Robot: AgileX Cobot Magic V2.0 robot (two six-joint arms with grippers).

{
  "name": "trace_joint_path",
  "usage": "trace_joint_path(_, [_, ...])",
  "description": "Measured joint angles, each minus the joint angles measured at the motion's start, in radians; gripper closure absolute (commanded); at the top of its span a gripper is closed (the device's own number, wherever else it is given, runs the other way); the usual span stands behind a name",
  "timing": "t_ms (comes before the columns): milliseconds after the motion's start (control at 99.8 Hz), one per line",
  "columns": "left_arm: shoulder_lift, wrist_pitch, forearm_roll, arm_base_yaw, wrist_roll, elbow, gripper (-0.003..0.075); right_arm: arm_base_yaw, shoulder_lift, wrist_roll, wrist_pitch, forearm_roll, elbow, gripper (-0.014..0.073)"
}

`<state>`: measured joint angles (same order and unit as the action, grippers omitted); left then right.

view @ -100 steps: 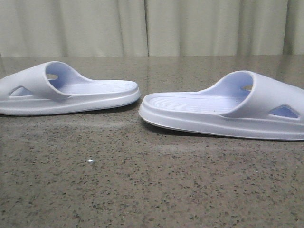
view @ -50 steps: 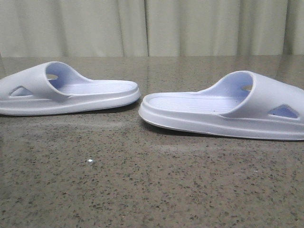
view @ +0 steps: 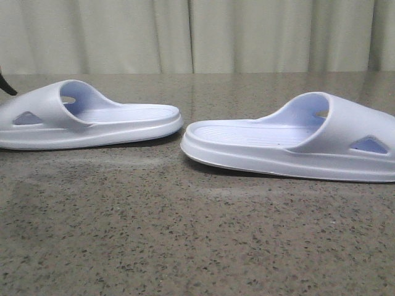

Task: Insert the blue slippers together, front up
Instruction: 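Grasp the heel of the slipper nearest the left gripper with left gripper, then lift the grasped slipper up with the left gripper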

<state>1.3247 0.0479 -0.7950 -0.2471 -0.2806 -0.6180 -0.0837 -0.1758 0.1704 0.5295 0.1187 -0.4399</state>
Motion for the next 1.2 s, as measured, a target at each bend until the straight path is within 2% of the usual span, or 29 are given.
trace_joint_path(200, [0.006,0.006,-0.008,-0.002,0.002,-0.008,0.0257,0.000,0.000,0.000,0.000,0.000,0.000,0.0222])
trace_joint_path(301, [0.006,0.009,-0.008,-0.002,0.002,-0.008,0.0297,0.000,0.000,0.000,0.000,0.000,0.000,0.0222])
trace_joint_path(451, [0.012,0.016,-0.008,-0.002,0.002,-0.008,0.0444,0.000,0.000,0.000,0.000,0.000,0.000,0.0222])
trace_joint_path(641, [0.020,0.037,-0.011,-0.002,0.002,-0.006,0.0700,0.000,0.000,0.000,0.000,0.000,0.000,0.0222])
trace_joint_path(1202, [-0.004,0.030,-0.011,-0.004,-0.002,-0.004,0.0704,0.000,0.000,0.000,-0.036,0.002,0.000,0.0222])
